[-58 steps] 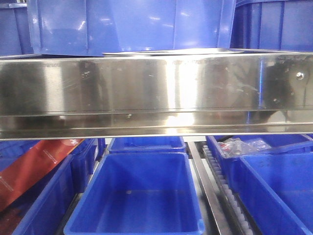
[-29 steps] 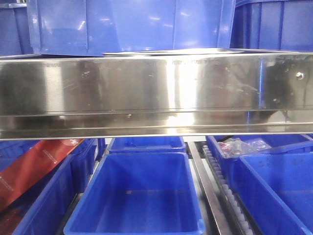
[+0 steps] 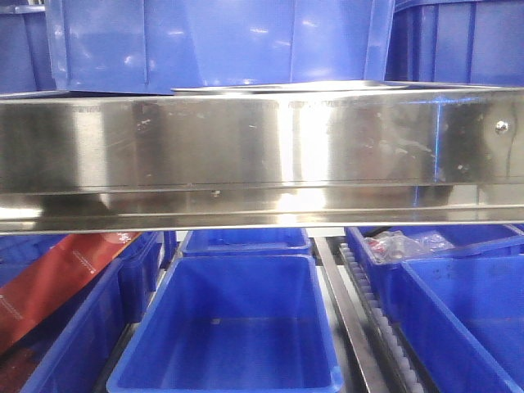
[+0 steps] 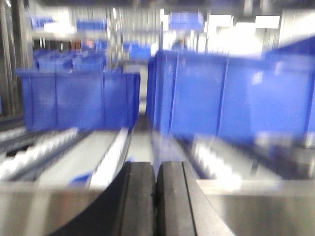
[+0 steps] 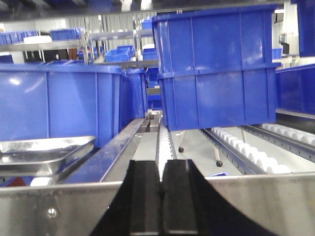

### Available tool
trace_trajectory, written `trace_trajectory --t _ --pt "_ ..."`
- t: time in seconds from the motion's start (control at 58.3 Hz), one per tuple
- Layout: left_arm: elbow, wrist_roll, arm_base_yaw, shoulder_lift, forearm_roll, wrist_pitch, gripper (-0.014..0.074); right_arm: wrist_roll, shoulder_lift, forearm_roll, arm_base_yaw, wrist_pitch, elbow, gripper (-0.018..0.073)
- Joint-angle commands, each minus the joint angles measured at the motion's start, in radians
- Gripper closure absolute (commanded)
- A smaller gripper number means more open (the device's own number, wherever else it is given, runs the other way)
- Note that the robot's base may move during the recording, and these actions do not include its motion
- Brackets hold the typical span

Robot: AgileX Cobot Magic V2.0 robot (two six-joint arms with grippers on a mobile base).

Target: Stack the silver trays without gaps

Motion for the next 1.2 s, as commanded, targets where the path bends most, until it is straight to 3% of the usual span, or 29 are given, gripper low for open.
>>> trace_trajectory --t 0.0,0.154,0.309,0.48,0.754,0.891,1.028,1.183 --pt "-0.076 -0.003 -0.005 0.000 -0.076 -0.059 0.0613 0.023 -0.003 0.016 0.001 -0.003 -0.051 0.0638" --pt "-0.348 -0.003 -0.005 0.000 -0.105 0.231 0.0613 0.025 -0.003 0.028 0.001 0.175 -0.247 0.0638" --pt "-0.648 -0.003 -0.005 0.093 -0.103 0.538 0.0613 0.025 -0.003 0.029 0.001 0.469 -0.532 0.0638" --pt "-0.903 -0.003 -0.005 0.305 -0.112 0.760 0.0613 0.025 0.139 0.029 0.001 0.796 -0.817 0.0638" --pt "-1.197 -0.001 -0.005 0.674 -0.128 1.091 0.0613 0.025 0.527 0.022 0.001 1.029 -1.151 0.0638" --pt "-1.273 -0.001 -0.005 0.838 -0.176 1.153 0.0613 0.015 0.719 0.082 0.001 1.171 -1.276 0.0638" --pt "-1.292 -0.001 -0.007 0.975 -0.241 1.153 0.0614 -0.134 0.934 0.244 0.001 1.296 -1.361 0.0638" --pt "-1.298 -0.001 -0.088 1.106 -0.241 1.133 0.0614 -0.145 1.129 0.239 0.032 1.294 -1.430 0.0638"
